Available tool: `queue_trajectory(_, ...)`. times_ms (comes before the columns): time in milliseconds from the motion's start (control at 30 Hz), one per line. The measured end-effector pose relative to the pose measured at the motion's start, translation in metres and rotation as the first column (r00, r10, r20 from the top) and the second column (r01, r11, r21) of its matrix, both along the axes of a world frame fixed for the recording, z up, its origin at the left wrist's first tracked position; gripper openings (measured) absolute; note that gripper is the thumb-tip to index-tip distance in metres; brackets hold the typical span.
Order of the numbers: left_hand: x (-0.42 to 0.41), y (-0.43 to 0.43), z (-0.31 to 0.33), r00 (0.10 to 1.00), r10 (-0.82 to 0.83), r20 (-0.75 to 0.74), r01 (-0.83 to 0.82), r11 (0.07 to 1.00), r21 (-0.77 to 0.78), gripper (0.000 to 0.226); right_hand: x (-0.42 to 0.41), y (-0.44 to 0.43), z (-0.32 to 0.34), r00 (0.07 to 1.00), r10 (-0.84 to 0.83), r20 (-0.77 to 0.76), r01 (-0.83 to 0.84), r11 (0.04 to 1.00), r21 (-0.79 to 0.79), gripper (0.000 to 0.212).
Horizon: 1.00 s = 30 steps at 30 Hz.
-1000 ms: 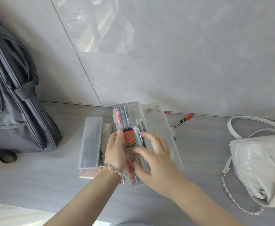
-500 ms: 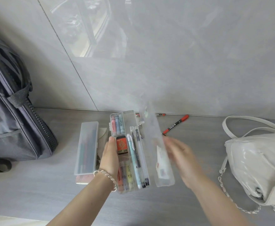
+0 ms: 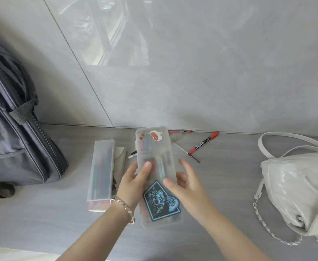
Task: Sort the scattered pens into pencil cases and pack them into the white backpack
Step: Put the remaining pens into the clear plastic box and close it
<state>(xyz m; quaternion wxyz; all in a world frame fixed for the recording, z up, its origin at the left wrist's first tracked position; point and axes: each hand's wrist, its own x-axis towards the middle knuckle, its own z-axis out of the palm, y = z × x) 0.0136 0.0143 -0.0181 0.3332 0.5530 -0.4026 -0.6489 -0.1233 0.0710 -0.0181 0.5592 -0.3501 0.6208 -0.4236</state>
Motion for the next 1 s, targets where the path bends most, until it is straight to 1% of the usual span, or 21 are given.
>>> queue_trajectory(67,0.000,0.000,0.000,0.999,-0.039,-0.011,0.039,0.999,-0.006,0.028,-0.008,-0.004,0.003,0.998,0.027,0.049,-0.028,0.999,0.027,0.041)
queue_trajectory(133,-0.002,0.000,-0.001,0.996,-0.083,0.027,0.083,0.996,-0.017,0.024,-0.010,-0.004,0.005,0.999,0.005,0.054,-0.006,1.000,0.013,0.031)
queue_trajectory(167,-0.004,0.000,-0.001,0.994,-0.086,0.068,0.087,0.996,-0.008,0.020,-0.009,-0.003,0.005,0.999,-0.032,0.018,0.032,0.999,0.004,0.032)
queue_trajectory(200,-0.006,-0.001,-0.001,0.992,-0.085,0.091,0.084,0.996,0.020,0.018,-0.007,-0.001,0.005,0.996,-0.067,-0.061,0.067,0.998,-0.013,0.034)
queue_trajectory(233,-0.009,-0.001,-0.001,0.993,-0.091,0.074,0.086,0.994,0.061,0.023,-0.003,0.000,0.006,0.979,-0.081,-0.187,0.075,0.996,-0.038,0.037)
queue_trajectory(267,-0.013,-0.001,0.003,0.995,-0.094,0.021,0.091,0.990,0.110,0.038,0.001,0.002,0.007,0.944,-0.072,-0.323,0.052,0.996,-0.072,0.042)
queue_trajectory(300,-0.016,-0.001,0.004,0.996,-0.089,-0.028,0.092,0.983,0.157,0.059,0.005,0.004,0.007,0.898,-0.047,-0.437,0.000,0.994,-0.109,0.047)
queue_trajectory(333,-0.019,-0.001,0.005,0.995,-0.072,-0.063,0.083,0.977,0.196,0.078,0.008,0.006,0.008,0.863,-0.020,-0.505,-0.059,0.988,-0.140,0.050)
queue_trajectory(367,-0.020,-0.001,0.005,0.993,-0.044,-0.109,0.068,0.972,0.227,0.087,0.010,0.007,0.009,0.849,0.004,-0.528,-0.106,0.981,-0.163,0.051)
queue_trajectory(433,-0.021,0.000,0.005,0.982,0.012,-0.188,0.041,0.960,0.276,0.091,0.011,0.006,0.013,0.866,0.044,-0.497,-0.151,0.973,-0.176,0.047)
queue_trajectory(500,-0.021,0.002,0.006,0.975,0.030,-0.219,0.039,0.952,0.304,0.087,0.009,0.006,0.013,0.867,0.096,-0.490,-0.193,0.970,-0.150,0.050)
queue_trajectory(533,-0.022,0.005,0.008,0.975,0.034,-0.219,0.036,0.951,0.307,0.085,0.008,0.006,0.013,0.843,0.138,-0.520,-0.232,0.965,-0.121,0.055)
queue_trajectory(600,-0.024,0.010,0.006,0.985,0.045,-0.166,0.010,0.948,0.317,0.083,0.007,0.006,0.012,0.766,0.222,-0.603,-0.317,0.947,-0.054,0.068)
queue_trajectory(667,-0.027,0.014,0.005,0.993,0.076,-0.087,-0.044,0.944,0.326,0.075,0.009,0.005,0.014,0.683,0.275,-0.677,-0.381,0.925,-0.008,0.072)
queue_trajectory(700,-0.028,0.016,0.005,0.995,0.083,-0.054,-0.061,0.945,0.321,0.070,0.008,0.005,0.015,0.643,0.282,-0.712,-0.400,0.917,0.003,0.068)
queue_trajectory(767,-0.031,0.020,0.005,0.997,0.066,0.027,-0.071,0.950,0.306,0.067,0.008,0.003,0.018,0.587,0.287,-0.757,-0.403,0.914,0.034,0.047)
queue_trajectory(800,-0.031,0.022,0.005,0.997,0.059,0.050,-0.071,0.954,0.293,0.067,0.008,0.003,0.019,0.575,0.289,-0.765,-0.394,0.918,0.050,0.041)
queue_trajectory(833,-0.031,0.024,0.004,0.997,0.056,0.061,-0.070,0.958,0.279,0.064,0.009,0.004,0.020,0.562,0.292,-0.774,-0.394,0.917,0.061,0.041)
queue_trajectory(900,-0.032,0.023,0.004,0.996,0.048,0.068,-0.065,0.961,0.267,0.047,0.010,0.006,0.020,0.513,0.313,-0.799,-0.418,0.904,0.087,0.051)
queue_trajectory(967,-0.030,0.023,0.005,0.995,0.028,0.094,-0.048,0.974,0.222,0.039,0.011,0.007,0.019,0.526,0.317,-0.789,-0.405,0.909,0.096,0.056)
queue_trajectory(1000,-0.028,0.023,0.005,0.996,0.019,0.086,-0.037,0.978,0.208,0.042,0.010,0.007,0.020,0.551,0.301,-0.778,-0.374,0.923,0.092,0.057)
